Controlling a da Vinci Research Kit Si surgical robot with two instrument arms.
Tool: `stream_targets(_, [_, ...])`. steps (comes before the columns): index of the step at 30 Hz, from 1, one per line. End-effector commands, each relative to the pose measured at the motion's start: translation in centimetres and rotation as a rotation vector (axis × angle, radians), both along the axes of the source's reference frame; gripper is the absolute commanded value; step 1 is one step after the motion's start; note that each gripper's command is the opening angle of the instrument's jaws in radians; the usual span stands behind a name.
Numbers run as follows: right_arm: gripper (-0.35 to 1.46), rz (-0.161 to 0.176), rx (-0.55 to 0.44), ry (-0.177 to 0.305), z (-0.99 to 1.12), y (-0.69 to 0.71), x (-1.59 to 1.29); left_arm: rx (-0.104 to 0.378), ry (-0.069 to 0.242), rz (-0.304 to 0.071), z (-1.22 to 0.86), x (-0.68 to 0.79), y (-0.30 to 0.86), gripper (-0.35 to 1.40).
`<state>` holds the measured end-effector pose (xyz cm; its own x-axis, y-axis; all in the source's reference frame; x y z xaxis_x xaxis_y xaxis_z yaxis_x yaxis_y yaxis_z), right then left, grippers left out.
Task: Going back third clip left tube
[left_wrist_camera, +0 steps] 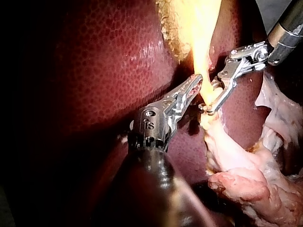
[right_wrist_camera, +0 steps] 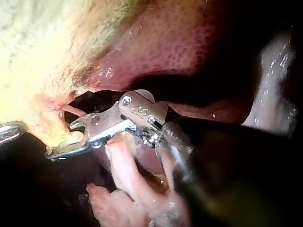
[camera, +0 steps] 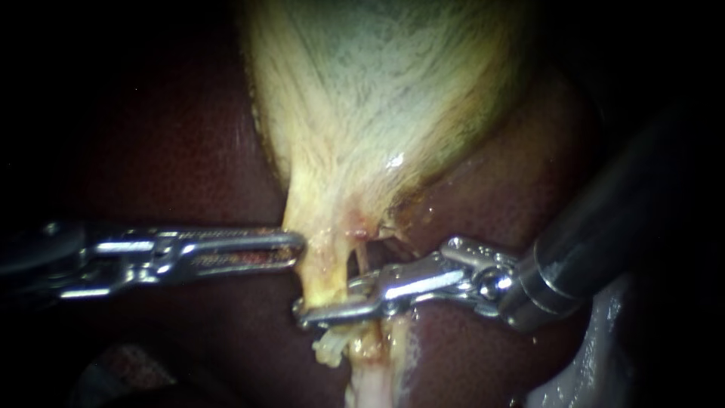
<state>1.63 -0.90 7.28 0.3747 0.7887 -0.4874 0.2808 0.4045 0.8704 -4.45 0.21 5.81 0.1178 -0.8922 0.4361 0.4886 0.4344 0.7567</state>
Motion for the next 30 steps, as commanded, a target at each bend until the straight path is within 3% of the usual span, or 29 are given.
stream_targets(1, [0.3,0.004,-0.037,0.019,0.01,0.01,0.02,0.0,0.0,0.0,-0.01,0.0,0.0,-0.35])
stream_targets(7, [0.45,0.014,-0.123,0.057,0.01,0.02,0.1,0.0,0.0,-0.001,-0.02,0.0,-0.01,-0.35])
stream_targets(16, [0.51,0.024,-0.143,0.067,-0.02,-0.02,0.23,0.0,0.001,-0.001,-0.03,-0.01,-0.02,-0.35])
stream_targets(25, [0.53,0.032,-0.175,0.081,-0.04,0.0,0.08,0.0,0.0,-0.001,-0.03,0.0,-0.02,-0.35])
stream_targets(30, [0.53,0.06,-0.2,0.079,-0.11,0.11,-0.16,0.0,0.0,0.0,-0.03,0.01,-0.02,-0.35])
